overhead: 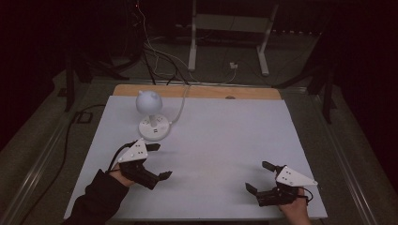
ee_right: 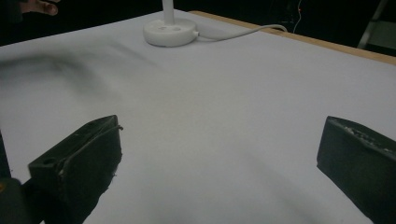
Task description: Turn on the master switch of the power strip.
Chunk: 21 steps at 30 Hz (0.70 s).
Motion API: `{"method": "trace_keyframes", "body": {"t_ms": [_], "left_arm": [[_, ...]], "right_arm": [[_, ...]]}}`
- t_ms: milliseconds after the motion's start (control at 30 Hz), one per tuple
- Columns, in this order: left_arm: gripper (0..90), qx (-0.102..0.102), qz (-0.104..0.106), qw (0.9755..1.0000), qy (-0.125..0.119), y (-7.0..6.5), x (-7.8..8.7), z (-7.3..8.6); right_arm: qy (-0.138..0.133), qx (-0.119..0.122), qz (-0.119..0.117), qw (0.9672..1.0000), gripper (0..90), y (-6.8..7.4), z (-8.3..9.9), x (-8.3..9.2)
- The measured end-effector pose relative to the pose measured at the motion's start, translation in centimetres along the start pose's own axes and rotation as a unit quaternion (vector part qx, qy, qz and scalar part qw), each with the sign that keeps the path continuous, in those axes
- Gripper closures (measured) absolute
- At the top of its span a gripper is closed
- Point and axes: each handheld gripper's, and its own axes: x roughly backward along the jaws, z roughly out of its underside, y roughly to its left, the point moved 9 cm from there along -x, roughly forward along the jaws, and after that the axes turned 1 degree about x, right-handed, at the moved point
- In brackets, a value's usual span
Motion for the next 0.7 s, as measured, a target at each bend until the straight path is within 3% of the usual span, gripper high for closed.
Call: {"method": "trace_keyframes", "body": {"t_ms": [400, 700], "left_arm": [[0.1, 0.014, -0.031, 0.9994, -0.004, 2.0, 0.0, -1.0], [0.1, 0.03, -0.064, 0.9975, -0.007, 3.8, -0.5, -1.5]], "right_arm": [[0.0, 0.0, 0.0, 1.0, 0.0, 0.0, 0.0, 0.0], [0.001, 0.001, -0.002, 1.0, 0.0, 0.1, 0.1, -0.1]]}}
